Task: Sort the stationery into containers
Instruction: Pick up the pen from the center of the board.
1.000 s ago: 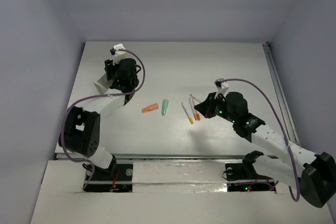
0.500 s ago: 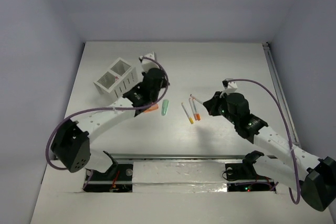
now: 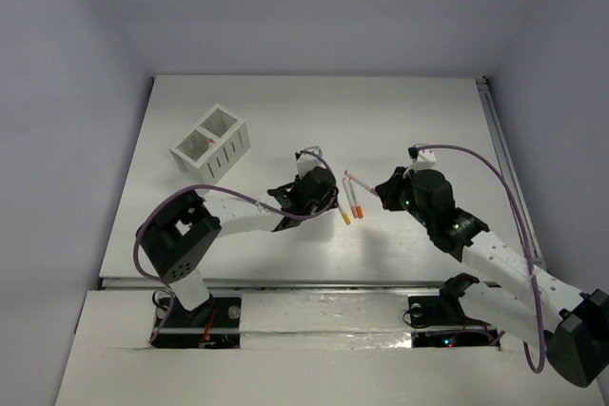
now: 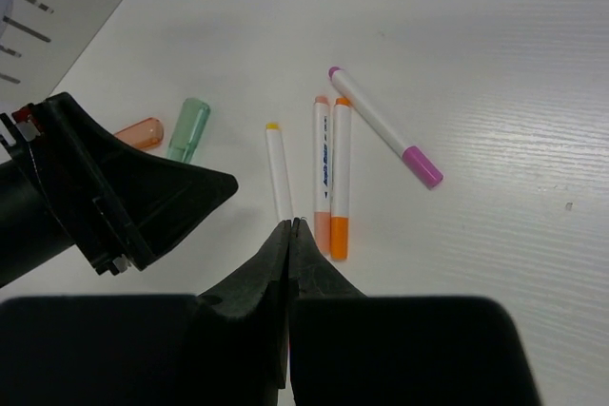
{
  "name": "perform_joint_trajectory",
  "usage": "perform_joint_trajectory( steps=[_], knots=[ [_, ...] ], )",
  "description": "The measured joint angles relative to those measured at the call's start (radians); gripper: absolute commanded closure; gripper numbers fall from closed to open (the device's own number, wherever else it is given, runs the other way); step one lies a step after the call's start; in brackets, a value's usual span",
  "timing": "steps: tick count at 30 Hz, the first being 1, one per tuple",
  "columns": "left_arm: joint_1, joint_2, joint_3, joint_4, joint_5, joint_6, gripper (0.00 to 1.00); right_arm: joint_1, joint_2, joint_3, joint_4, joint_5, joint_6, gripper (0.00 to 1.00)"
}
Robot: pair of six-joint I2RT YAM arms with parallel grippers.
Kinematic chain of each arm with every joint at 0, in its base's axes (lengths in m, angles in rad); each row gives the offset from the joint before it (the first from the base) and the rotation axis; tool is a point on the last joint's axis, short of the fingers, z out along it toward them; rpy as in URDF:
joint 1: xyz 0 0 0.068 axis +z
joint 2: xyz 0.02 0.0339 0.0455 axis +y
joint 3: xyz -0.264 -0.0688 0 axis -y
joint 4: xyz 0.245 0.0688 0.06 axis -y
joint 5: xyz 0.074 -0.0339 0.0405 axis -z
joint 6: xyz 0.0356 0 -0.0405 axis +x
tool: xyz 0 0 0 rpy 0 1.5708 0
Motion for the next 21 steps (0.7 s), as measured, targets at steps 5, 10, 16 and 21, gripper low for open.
perform_joint_trajectory(
  steps=[5, 10, 16, 21],
  knots=[
    [-0.006, 0.069, 0.059, 0.01, -0.003, -0.028, 0.63, 0.0, -0.023, 0.0, -0.006, 0.0, 0.0, 1.0],
    [-0.006, 0.145, 0.1, -0.01, -0.009, -0.041, 0.53, 0.0, -0.047, 0.0, -0.004, -0.013, -0.004, 1.0],
    [-0.006, 0.192, 0.147, -0.026, -0.024, -0.04, 0.59, 0.0, -0.019, 0.0, 0.0, -0.074, -0.008, 1.0],
    [-0.006, 0.238, 0.195, -0.045, -0.079, -0.021, 0.72, 0.0, -0.013, 0.0, 0.001, -0.095, -0.008, 1.0]
  ],
)
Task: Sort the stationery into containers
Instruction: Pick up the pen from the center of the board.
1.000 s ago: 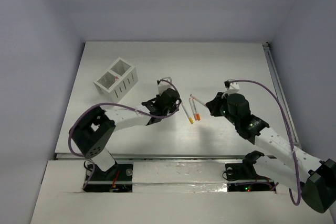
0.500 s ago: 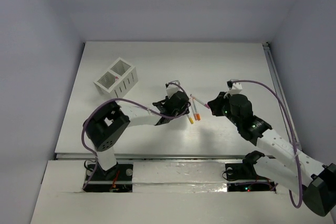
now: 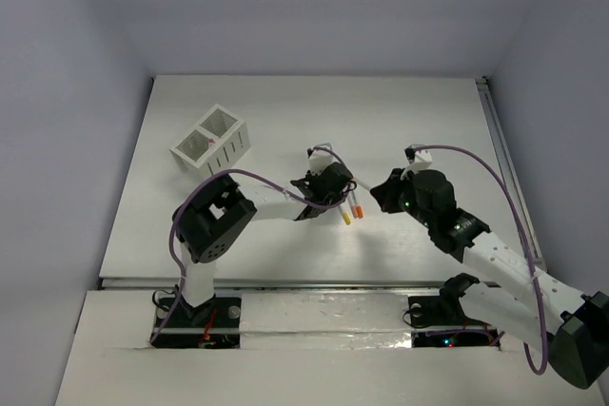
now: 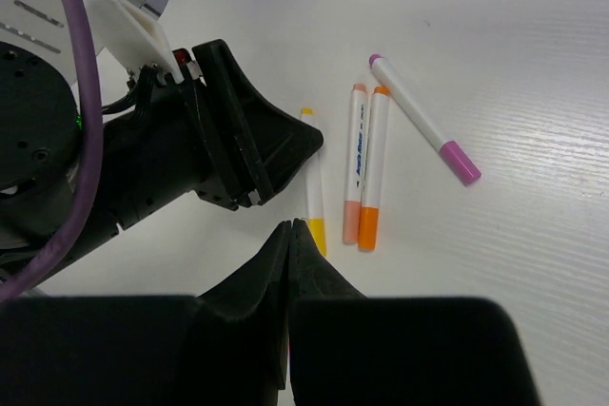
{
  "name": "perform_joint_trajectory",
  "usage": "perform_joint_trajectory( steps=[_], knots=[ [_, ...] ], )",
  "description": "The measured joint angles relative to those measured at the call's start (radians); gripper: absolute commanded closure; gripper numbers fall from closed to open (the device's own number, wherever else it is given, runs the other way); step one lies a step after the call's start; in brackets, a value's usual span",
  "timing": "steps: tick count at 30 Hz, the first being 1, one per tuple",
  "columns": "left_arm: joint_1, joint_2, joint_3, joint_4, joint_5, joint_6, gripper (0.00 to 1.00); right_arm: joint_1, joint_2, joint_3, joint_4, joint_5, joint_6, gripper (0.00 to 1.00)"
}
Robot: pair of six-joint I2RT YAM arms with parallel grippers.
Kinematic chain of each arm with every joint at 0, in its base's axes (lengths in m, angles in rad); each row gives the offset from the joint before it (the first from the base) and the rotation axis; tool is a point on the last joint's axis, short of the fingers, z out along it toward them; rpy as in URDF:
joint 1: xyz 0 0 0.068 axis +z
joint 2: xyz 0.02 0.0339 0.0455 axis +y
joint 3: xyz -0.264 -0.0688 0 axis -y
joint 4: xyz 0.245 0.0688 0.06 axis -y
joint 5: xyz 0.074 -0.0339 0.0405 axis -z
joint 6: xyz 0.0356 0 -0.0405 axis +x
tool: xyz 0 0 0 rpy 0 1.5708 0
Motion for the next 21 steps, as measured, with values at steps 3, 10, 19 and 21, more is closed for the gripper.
perform_joint_trajectory(
  steps=[3, 10, 19, 21],
  knots=[
    [0.0, 0.012, 0.018, -0.028, -0.049, 0.026, 0.78, 0.0, -0.001, 0.0, 0.0, -0.005, 0.0, 1.0],
    [0.0, 0.04, 0.063, -0.093, -0.146, 0.1, 0.9, 0.0, -0.008, 0.0, -0.001, -0.006, 0.0, 1.0],
    [-0.003, 0.047, 0.074, -0.122, -0.169, 0.167, 0.73, 0.0, -0.016, 0.0, -0.001, -0.006, 0.0, 1.0],
    [-0.003, 0.05, 0.077, -0.122, -0.171, 0.174, 0.75, 0.0, -0.016, 0.0, 0.0, -0.005, 0.0, 1.0]
  ],
)
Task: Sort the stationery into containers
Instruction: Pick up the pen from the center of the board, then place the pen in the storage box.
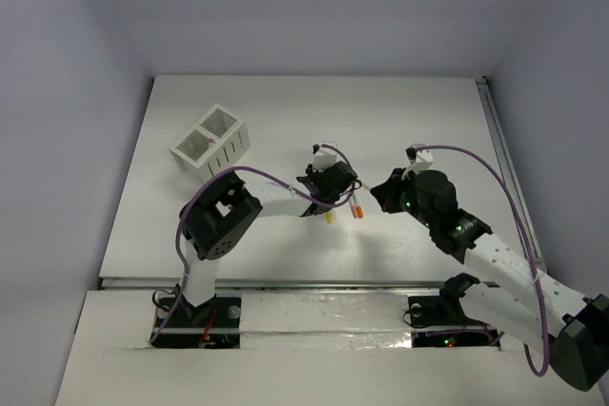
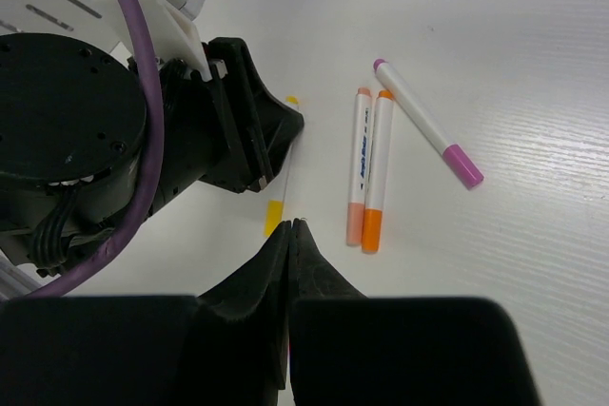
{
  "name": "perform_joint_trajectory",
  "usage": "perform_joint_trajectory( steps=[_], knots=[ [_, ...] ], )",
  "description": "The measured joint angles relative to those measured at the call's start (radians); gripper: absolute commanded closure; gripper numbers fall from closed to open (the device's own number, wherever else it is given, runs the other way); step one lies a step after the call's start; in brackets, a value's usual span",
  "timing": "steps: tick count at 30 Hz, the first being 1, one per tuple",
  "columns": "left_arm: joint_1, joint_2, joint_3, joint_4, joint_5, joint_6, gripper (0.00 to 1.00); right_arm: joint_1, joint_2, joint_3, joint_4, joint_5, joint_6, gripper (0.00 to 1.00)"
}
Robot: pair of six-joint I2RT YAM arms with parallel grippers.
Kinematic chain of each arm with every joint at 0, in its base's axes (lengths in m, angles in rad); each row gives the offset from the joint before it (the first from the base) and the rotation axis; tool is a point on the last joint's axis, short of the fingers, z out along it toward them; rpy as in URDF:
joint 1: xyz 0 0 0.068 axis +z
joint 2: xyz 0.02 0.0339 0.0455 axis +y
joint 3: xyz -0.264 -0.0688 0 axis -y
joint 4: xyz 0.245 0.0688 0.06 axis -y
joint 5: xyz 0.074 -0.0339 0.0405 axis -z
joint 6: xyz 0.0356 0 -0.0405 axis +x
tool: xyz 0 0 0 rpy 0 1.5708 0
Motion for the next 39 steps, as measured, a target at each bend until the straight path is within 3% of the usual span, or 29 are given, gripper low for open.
perform_joint_trajectory(
  steps=[2, 6, 14, 20, 23, 27, 31, 39],
  knots=[
    [0.0, 0.008, 0.008, 0.0, -0.006, 0.006, 0.79, 0.0, -0.001, 0.0, 0.0, 0.0, 0.0, 1.0],
    [-0.007, 0.021, 0.022, 0.002, -0.021, 0.013, 1.0, 0.0, -0.005, 0.0, 0.0, 0.001, 0.0, 1.0],
    [-0.008, -0.012, 0.006, -0.012, -0.025, 0.019, 1.0, 0.0, -0.005, 0.0, 0.0, 0.002, 0.0, 1.0],
    [0.015, -0.245, 0.01, -0.049, -0.049, 0.068, 1.0, 0.0, -0.005, 0.0, 0.001, 0.002, 0.001, 1.0],
    [0.12, -0.395, 0.046, -0.039, -0.034, 0.101, 1.0, 0.0, -0.005, 0.0, 0.003, 0.001, 0.002, 1.0],
    [0.397, -0.544, 0.061, -0.004, -0.027, 0.147, 1.0, 0.0, -0.005, 0.0, 0.003, -0.002, 0.002, 1.0],
    [0.642, -0.592, 0.061, 0.01, -0.045, 0.197, 1.0, 0.0, -0.005, 0.0, 0.003, -0.002, 0.003, 1.0],
    [0.815, -0.588, 0.012, 0.114, -0.123, 0.354, 1.0, 0.0, -0.005, 0.0, 0.003, 0.003, 0.009, 1.0]
  ],
)
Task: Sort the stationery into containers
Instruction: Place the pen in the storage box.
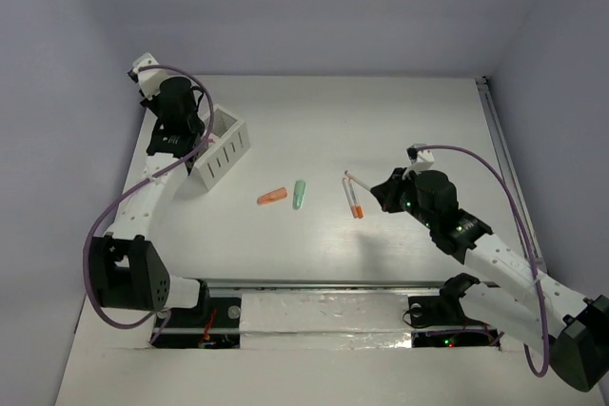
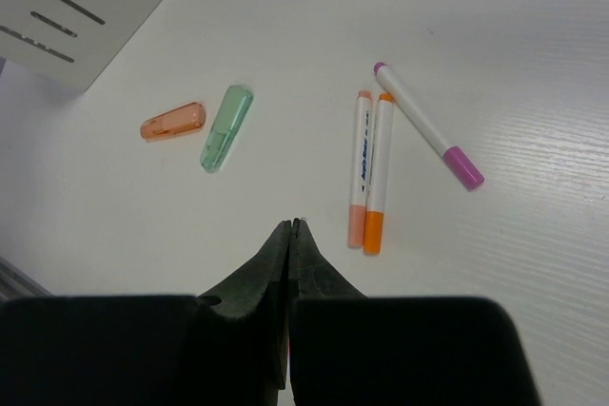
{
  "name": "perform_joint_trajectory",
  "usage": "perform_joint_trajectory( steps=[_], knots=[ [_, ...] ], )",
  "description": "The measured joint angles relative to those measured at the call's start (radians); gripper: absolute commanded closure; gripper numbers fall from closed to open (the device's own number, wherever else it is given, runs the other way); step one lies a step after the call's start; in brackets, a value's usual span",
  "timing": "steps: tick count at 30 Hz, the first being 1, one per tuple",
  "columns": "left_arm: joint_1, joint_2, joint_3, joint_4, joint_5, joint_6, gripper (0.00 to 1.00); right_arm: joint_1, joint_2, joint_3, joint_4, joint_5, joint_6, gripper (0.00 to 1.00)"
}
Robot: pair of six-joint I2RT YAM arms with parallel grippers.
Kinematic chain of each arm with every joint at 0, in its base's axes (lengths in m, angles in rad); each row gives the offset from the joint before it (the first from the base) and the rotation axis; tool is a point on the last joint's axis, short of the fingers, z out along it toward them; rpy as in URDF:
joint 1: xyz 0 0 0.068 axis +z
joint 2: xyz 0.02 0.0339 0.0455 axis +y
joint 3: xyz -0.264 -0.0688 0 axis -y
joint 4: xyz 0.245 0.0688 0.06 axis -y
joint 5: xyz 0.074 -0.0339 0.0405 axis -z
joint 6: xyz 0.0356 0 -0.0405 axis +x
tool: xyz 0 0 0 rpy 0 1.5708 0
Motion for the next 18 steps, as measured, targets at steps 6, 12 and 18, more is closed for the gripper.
perform_joint_trajectory(
  steps=[6, 12, 18],
  knots=[
    [0.03, 0.039, -0.068, 0.114, -0.06, 0.092, 1.0, 0.0, 0.001, -0.001, 0.0, 0.007, 0.0, 1.0],
    [0.029, 0.092, -0.137, 0.19, -0.07, 0.143, 1.0, 0.0, 0.02, -0.001, 0.005, 0.006, 0.0, 1.0],
    [0.011, 0.106, -0.171, 0.255, -0.093, 0.186, 1.0, 0.0, 0.023, -0.001, 0.019, 0.006, 0.0, 1.0]
  ],
)
